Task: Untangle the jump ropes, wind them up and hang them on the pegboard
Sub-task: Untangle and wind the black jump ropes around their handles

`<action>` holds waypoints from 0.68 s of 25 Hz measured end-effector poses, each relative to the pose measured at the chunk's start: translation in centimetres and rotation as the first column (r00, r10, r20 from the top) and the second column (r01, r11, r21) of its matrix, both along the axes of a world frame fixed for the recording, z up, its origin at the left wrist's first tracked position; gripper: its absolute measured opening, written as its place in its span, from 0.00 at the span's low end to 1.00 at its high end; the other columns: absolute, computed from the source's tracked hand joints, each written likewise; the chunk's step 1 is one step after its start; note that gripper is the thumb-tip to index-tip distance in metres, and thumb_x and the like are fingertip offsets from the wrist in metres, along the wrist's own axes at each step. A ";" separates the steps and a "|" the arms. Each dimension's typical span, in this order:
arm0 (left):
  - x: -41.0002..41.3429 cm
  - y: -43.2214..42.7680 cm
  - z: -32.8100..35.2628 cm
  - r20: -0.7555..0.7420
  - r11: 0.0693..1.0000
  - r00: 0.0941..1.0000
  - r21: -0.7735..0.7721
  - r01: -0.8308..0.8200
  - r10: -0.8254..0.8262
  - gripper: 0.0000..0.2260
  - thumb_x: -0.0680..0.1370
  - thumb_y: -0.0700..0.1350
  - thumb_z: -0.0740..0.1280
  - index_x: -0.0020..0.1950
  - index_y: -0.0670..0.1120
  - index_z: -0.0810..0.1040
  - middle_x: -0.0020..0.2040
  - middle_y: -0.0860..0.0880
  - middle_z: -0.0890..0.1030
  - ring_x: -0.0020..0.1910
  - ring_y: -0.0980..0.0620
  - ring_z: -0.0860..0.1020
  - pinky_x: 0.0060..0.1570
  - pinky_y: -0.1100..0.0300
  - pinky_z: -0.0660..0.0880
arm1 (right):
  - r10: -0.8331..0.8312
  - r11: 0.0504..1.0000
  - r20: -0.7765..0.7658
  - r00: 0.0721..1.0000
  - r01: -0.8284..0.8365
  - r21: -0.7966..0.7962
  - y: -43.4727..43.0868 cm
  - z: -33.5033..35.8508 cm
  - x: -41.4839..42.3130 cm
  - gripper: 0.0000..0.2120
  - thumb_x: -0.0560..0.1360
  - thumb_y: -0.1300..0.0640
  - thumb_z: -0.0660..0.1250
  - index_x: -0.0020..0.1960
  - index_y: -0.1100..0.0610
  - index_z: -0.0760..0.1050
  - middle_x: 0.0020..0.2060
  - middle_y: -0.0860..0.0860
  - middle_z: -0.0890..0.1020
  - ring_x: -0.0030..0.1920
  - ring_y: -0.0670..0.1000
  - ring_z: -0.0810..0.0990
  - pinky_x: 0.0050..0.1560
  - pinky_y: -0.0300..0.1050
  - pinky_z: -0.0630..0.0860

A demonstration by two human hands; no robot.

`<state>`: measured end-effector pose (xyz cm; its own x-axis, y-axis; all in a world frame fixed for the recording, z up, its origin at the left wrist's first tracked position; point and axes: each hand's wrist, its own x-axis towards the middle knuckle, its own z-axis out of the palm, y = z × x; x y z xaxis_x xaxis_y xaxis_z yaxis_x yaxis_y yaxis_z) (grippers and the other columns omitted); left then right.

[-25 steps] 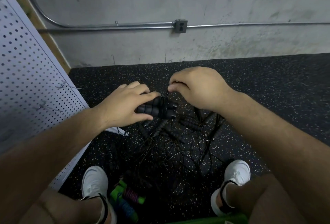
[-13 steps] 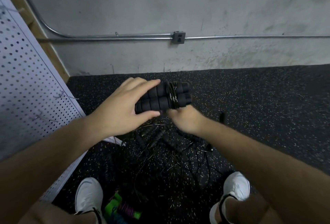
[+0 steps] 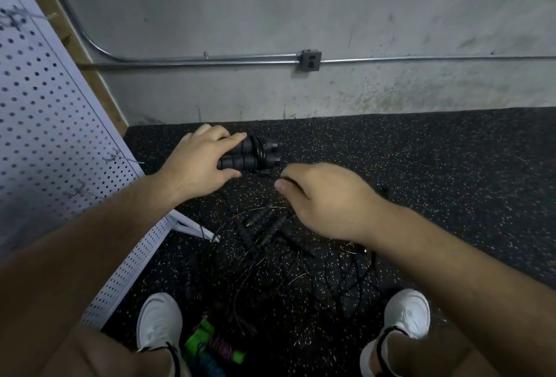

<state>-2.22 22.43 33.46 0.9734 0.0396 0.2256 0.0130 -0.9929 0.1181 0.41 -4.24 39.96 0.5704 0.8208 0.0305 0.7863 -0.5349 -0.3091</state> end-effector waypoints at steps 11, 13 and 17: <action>-2.5 -6.0 0.9 -0.096 0.944 0.943 -0.129 0.304 -0.317 0.34 0.72 0.57 0.76 0.74 0.51 0.68 0.64 0.57 0.73 0.64 0.58 0.67 0.70 0.51 0.67 | 0.032 0.970 0.304 0.952 -0.103 0.221 -2.1 0.3 7.7 0.16 0.82 0.42 0.59 0.57 0.49 0.83 0.51 0.45 0.85 0.51 0.49 0.83 0.46 0.44 0.77; -3.3 -7.1 1.7 -0.073 0.918 0.930 -0.201 0.341 -0.362 0.32 0.72 0.57 0.76 0.72 0.52 0.68 0.63 0.59 0.72 0.63 0.61 0.67 0.70 0.58 0.66 | 0.027 0.957 0.205 0.978 -0.085 0.278 -2.4 0.2 8.2 0.17 0.80 0.41 0.62 0.56 0.48 0.83 0.52 0.44 0.85 0.52 0.48 0.82 0.50 0.47 0.80; -4.8 -8.6 3.5 0.012 0.871 0.911 -0.287 0.398 -0.412 0.32 0.73 0.58 0.72 0.74 0.52 0.66 0.63 0.61 0.70 0.65 0.62 0.67 0.68 0.66 0.62 | -0.008 0.947 -0.107 0.994 0.042 0.318 -2.0 -0.6 8.8 0.15 0.75 0.36 0.65 0.49 0.46 0.82 0.44 0.41 0.84 0.45 0.40 0.82 0.50 0.46 0.79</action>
<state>-7.04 13.86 36.99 0.9269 -0.3068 0.2163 -0.3707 -0.8390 0.3985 9.19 -6.28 39.37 0.6043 0.7634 0.2282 0.7288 -0.4139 -0.5455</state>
